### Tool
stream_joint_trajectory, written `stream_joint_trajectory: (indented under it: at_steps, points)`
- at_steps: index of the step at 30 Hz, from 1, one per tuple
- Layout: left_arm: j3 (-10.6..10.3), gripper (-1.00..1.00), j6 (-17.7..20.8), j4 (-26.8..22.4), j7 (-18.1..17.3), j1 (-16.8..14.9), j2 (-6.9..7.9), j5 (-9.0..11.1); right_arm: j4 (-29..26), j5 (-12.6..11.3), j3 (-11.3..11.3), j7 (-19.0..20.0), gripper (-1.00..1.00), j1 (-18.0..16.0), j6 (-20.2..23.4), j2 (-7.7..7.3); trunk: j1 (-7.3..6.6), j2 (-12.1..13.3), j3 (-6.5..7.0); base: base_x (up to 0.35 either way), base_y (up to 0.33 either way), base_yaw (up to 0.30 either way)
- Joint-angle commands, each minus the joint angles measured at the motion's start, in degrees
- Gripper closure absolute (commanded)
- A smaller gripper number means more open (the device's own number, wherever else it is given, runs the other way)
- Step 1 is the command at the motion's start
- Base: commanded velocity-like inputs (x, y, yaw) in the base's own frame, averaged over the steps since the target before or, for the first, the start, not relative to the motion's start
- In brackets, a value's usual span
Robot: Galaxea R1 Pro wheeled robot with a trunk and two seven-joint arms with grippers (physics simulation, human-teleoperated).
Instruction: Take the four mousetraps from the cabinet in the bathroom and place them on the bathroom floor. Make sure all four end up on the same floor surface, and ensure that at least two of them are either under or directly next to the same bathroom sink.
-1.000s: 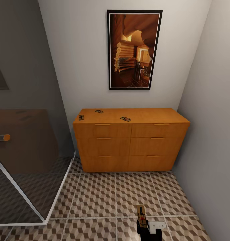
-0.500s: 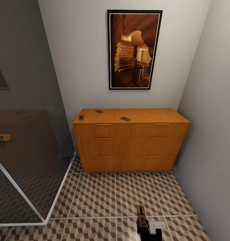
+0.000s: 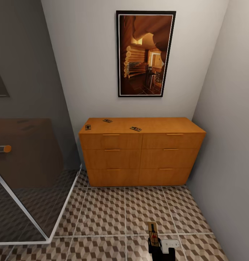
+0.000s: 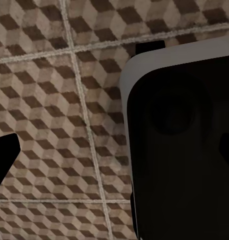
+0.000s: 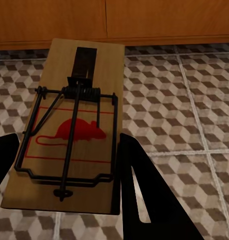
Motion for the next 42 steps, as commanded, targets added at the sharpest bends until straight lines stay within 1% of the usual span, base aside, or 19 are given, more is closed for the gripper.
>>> stream_joint_trajectory:
  at_steps: [1,42]
  points:
    - [-0.43,-1.00,-0.40,0.25,0.19,-0.09,-0.02,0.00,0.05,0.43,-0.14,-0.27,1.00,-0.04,-0.12,0.01,0.00,-0.03,-0.05,0.000,0.000,0.000]
    - [-0.43,-1.00,-0.40,0.25,0.19,-0.09,-0.02,0.00,0.05,0.43,-0.14,-0.25,1.00,-0.03,-0.12,0.01,0.00,-0.03,-0.05,0.000,0.000,0.000]
